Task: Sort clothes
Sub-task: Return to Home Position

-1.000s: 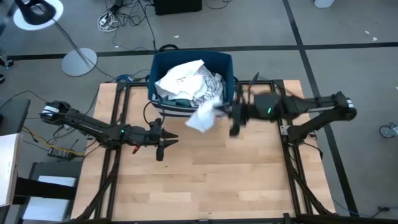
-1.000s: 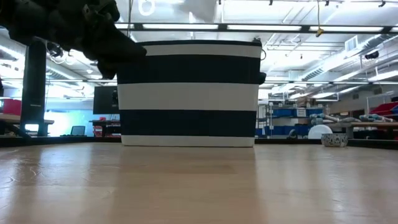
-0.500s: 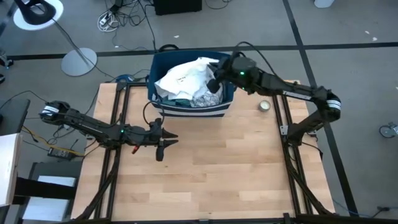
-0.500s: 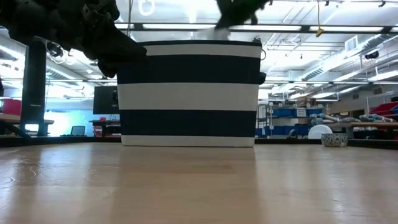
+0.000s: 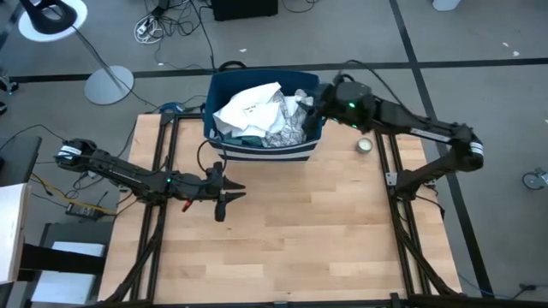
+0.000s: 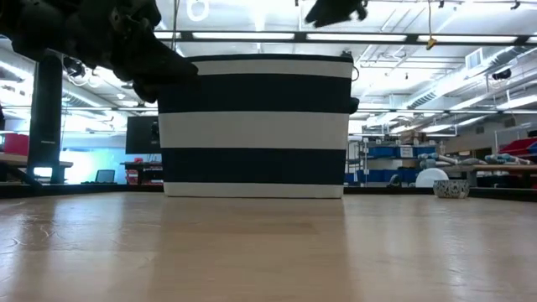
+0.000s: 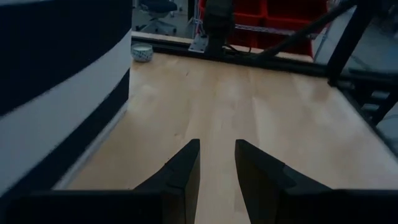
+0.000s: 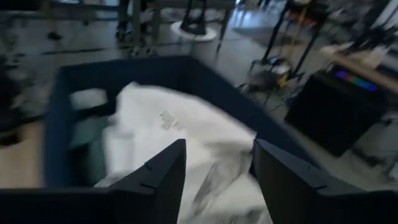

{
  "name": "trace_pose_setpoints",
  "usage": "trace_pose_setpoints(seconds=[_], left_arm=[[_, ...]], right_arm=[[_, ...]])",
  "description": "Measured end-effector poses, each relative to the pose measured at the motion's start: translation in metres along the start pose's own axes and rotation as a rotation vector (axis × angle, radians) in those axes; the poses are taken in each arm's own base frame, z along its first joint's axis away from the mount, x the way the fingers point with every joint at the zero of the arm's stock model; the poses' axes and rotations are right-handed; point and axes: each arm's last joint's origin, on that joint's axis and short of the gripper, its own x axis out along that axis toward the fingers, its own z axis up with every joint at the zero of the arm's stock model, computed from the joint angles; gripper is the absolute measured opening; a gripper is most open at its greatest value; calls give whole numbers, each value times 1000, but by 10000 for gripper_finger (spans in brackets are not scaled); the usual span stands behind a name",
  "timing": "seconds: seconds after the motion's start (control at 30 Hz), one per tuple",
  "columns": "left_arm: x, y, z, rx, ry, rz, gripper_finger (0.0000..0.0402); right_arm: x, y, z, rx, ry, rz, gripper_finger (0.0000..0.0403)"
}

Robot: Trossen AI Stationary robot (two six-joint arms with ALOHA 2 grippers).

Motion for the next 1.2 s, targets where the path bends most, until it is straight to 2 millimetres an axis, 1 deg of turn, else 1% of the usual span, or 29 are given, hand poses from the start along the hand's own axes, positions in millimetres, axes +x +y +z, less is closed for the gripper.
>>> trace_pose_setpoints(seconds=[0.07,0.17,0.23,0.37,0.43,0.57,0.7,0.83,1.0,1.2], left_arm=[[0,0,0,46,0,2,106],[0,0,0,37,-5,1,106],[0,0,2,31,-16,-1,106],[0,-1,3,30,-32,-3,106],[0,-1,4,27,-42,-3,106],[0,-1,6,24,-58,-6,106],[0,-1,6,17,-56,-2,106],[0,-1,5,-10,-53,-2,106],[0,-1,5,6,-47,0,106],[0,-1,4,27,-42,1,106]], right_arm=[[-23,1,0,17,32,38,188],[-58,1,-4,41,89,97,191],[-78,0,-11,36,155,160,191],[-109,-3,-23,18,261,252,190],[-118,-5,-28,14,306,266,190],[-127,-6,-37,58,403,262,189],[-129,0,-47,30,459,275,190],[-128,8,-70,21,489,295,191],[-130,12,-114,80,498,304,190],[-130,17,-177,147,435,342,189]])
